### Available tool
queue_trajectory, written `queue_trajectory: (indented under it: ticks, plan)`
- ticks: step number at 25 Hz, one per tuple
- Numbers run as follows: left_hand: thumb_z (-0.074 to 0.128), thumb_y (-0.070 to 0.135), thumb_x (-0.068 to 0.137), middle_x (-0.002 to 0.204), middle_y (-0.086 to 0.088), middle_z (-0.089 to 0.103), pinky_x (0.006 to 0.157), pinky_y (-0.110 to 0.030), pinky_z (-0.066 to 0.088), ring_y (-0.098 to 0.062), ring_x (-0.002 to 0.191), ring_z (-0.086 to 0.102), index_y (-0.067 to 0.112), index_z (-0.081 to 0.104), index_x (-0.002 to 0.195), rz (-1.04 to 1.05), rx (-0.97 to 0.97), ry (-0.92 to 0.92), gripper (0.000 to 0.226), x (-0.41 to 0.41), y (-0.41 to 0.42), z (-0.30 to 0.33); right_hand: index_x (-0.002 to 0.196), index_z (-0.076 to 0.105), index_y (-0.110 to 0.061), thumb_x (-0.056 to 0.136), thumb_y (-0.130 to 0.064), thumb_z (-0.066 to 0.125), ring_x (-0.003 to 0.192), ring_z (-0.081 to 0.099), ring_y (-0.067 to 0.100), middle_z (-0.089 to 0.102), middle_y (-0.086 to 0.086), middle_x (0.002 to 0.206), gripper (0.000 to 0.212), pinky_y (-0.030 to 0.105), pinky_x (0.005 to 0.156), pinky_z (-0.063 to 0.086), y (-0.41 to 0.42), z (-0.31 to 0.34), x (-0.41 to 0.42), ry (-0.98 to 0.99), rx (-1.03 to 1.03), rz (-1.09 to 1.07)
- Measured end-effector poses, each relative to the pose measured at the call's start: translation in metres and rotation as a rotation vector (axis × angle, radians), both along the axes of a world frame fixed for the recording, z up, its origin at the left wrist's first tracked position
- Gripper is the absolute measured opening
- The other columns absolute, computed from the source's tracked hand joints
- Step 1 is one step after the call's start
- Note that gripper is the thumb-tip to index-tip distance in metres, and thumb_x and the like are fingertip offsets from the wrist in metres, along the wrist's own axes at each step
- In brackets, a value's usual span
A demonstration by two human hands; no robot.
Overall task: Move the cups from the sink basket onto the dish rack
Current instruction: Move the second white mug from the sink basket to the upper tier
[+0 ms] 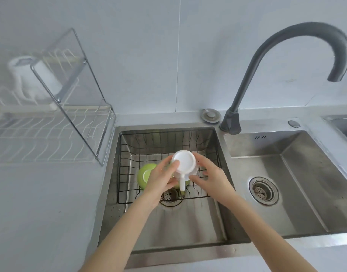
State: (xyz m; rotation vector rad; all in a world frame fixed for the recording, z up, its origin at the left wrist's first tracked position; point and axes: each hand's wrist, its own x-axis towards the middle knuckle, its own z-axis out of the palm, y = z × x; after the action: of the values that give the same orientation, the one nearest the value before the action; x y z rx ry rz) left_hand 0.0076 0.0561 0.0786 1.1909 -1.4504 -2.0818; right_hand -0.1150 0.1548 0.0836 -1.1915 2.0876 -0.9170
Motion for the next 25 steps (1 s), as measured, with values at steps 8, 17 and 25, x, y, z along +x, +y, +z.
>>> queue_trajectory:
  ticks: [8, 17, 25]
  plan:
    - [0.059, 0.034, 0.082, 0.109, -0.002, 0.066, 0.082, -0.029, 0.058, -0.026, 0.098, 0.069, 0.037, 0.047, 0.115, -0.227, -0.122, 0.107, 0.035, 0.061, -0.02, 0.067, 0.132, 0.049, -0.023, 0.078, -0.018, 0.071, 0.107, 0.057, 0.008, 0.057, -0.005, 0.116, 0.059, 0.022, 0.098, 0.047, -0.014, 0.057, 0.037, 0.067, -0.238, 0.009]
    - [0.064, 0.022, 0.08, 0.097, 0.005, 0.062, 0.086, -0.029, 0.054, -0.015, 0.097, 0.063, 0.045, 0.046, 0.115, -0.136, -0.61, 0.046, 0.046, 0.123, -0.057, 0.14, 0.113, 0.047, -0.05, 0.078, -0.02, 0.071, 0.098, 0.057, -0.011, 0.058, -0.017, 0.108, 0.051, 0.009, 0.089, 0.048, -0.051, 0.14, 0.086, 0.083, -0.393, 0.098]
    - [0.067, 0.022, 0.077, 0.109, 0.009, 0.065, 0.075, -0.001, 0.047, 0.003, 0.097, 0.06, 0.025, 0.059, 0.115, -0.043, -0.994, 0.024, 0.039, 0.181, -0.095, 0.201, 0.114, 0.053, -0.042, 0.079, -0.022, 0.069, 0.096, 0.062, -0.006, 0.065, -0.008, 0.108, 0.044, 0.005, 0.089, 0.048, -0.092, 0.196, 0.139, 0.079, -0.496, 0.141]
